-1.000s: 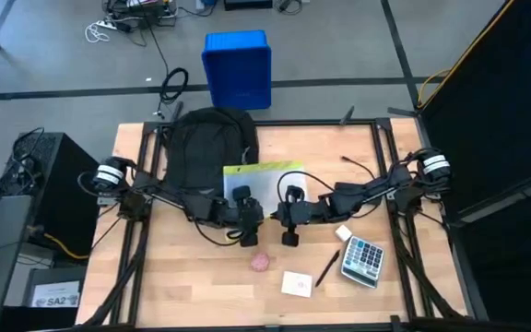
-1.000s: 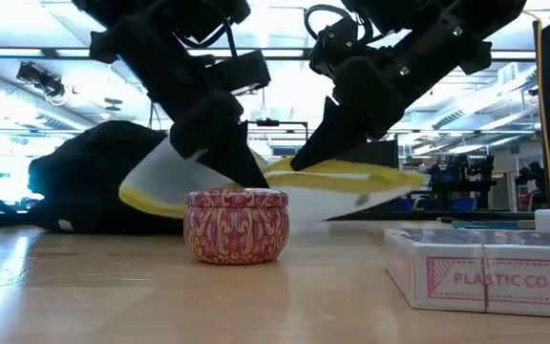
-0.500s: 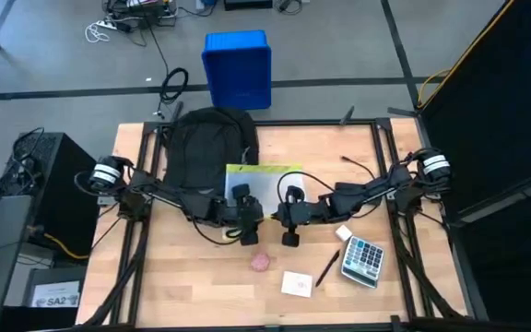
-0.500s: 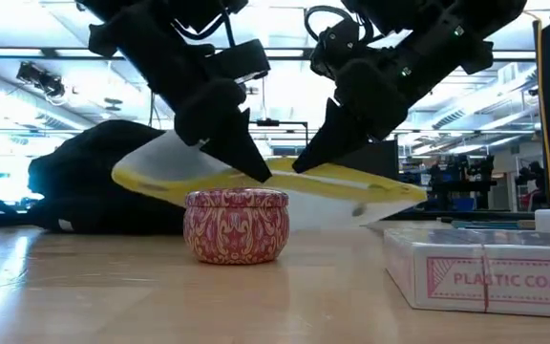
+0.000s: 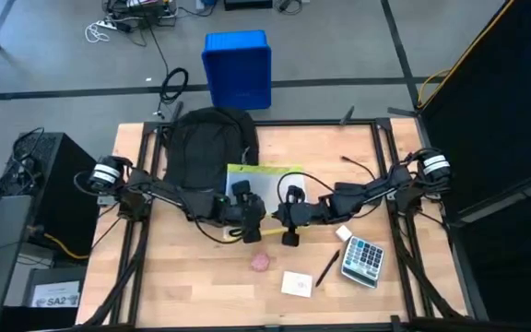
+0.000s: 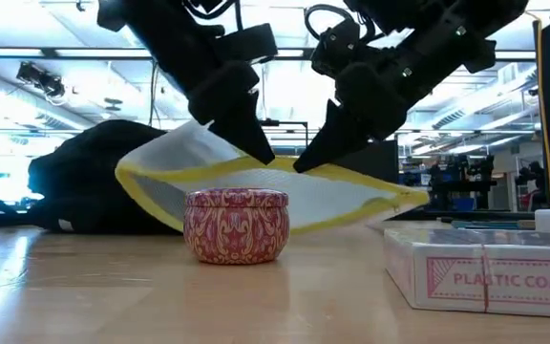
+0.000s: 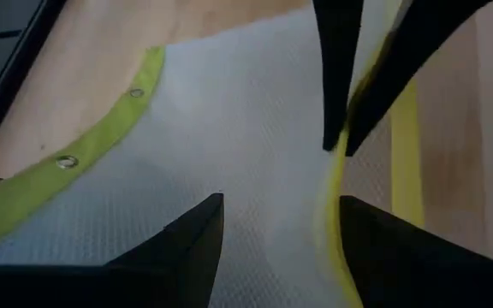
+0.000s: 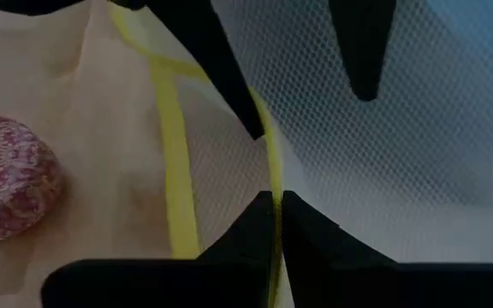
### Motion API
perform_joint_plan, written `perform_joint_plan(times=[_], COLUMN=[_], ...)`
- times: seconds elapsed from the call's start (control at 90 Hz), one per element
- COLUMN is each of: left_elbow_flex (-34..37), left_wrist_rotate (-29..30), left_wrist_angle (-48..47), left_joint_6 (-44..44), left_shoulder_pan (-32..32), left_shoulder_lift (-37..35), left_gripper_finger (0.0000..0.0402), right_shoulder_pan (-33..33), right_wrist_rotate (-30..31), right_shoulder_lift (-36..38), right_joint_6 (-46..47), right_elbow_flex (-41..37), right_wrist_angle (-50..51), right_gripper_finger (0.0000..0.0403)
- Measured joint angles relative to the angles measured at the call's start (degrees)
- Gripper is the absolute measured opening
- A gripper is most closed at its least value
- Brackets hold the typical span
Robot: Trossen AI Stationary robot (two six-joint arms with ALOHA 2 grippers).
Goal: Unpack backpack
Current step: Put the red urn into the zip lock bag
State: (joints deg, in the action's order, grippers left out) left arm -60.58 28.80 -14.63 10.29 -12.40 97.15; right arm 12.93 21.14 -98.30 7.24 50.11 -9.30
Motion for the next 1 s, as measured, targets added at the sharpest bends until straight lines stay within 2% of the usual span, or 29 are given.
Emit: perform_joint_plan(times=[0.289, 0.578, 0.744, 0.856, 1.0], left_elbow_flex=[0.0, 3.83, 5.19, 5.4, 5.42], left_wrist_rotate=[-0.37, -3.19, -0.9, 0.26, 0.42], left_wrist_angle=[-5.76, -5.77, -5.69, -5.42, -1.24], left_joint_6=[3.96, 8.07, 9.61, 8.41, 3.77], left_shoulder_pan=[-0.85, -2.17, -2.46, -2.45, -2.4], left_shoulder_lift=[0.1, 0.52, 0.52, 0.54, 0.56], left_gripper_finger=[0.0198, 0.0198, 0.0191, 0.0149, 0.0031], right_shoulder_pan=[0.48, 0.48, 0.48, 0.48, 0.48], right_wrist_rotate=[0.51, 0.27, 0.25, 0.25, 0.27], right_shoulder_lift=[0.0, 0.0, 0.0, 0.0, 0.0], right_joint_6=[-0.96, -0.98, -1.0, -1.0, -1.0], right_elbow_flex=[0.0, 0.0, 0.0, 0.0, 0.0], right_wrist_angle=[-1.7, -1.79, -1.79, -1.79, -1.75], right_gripper_finger=[0.0, 0.0, 0.0, 0.0, 0.0])
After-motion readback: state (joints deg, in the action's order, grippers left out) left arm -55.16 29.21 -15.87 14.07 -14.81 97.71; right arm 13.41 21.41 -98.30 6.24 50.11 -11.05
